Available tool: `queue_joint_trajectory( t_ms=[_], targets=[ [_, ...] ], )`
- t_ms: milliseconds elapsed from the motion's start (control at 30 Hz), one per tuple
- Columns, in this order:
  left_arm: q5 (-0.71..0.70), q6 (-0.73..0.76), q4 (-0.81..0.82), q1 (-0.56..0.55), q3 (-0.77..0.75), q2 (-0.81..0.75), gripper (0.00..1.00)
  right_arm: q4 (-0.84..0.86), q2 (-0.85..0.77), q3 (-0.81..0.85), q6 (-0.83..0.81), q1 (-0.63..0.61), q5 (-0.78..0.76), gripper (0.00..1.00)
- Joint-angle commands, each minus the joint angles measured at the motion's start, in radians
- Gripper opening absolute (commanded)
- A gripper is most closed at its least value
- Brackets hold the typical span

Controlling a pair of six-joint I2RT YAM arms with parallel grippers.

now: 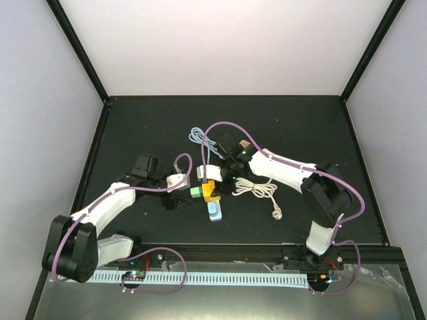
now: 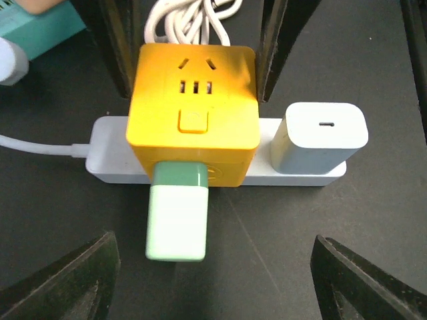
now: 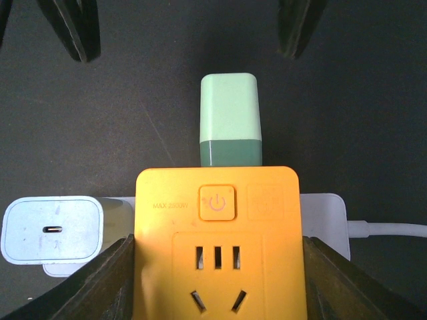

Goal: Pull the plug off the socket

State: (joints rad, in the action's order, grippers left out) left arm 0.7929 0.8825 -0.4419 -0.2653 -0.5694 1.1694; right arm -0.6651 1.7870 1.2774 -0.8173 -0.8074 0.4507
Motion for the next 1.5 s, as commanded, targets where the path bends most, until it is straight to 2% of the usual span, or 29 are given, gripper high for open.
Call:
queue_joint_trajectory(
  t_ms=[0,233,633,800,1200,1467],
  targets=[
    [-0.008,0.01,0.09,-0.04,0.017,0.043,0.79,0.05,0.032,-0.016,0.027,-0.021,0.039,0.16],
    [-0.1,-0.034,0.201,-0.097,0.051,0.061,0.67,0.051,0.032,-0.03,0.017,-0.021,0.025,0.14],
    [-0.244,-0.04,0.184,-0.101,0.059,0.061,0.24,0.05,0.034,-0.056,0.006,-0.02,0.003,0.07],
    [-0.27,-0.039,0.173,-0.1,0.085,0.02,0.11,0.045,0.04,-0.062,0.002,-0.021,-0.02,0.02],
    [-0.245,-0.028,0.055,-0.094,0.02,0.002,0.07,0.019,0.054,-0.08,0.006,-0.015,-0.071,0.01],
    [-0.326,0.056,-0.064,-0.094,-0.02,0.0,0.05,0.024,0.063,-0.082,0.022,-0.005,-0.075,0.01]
  ],
)
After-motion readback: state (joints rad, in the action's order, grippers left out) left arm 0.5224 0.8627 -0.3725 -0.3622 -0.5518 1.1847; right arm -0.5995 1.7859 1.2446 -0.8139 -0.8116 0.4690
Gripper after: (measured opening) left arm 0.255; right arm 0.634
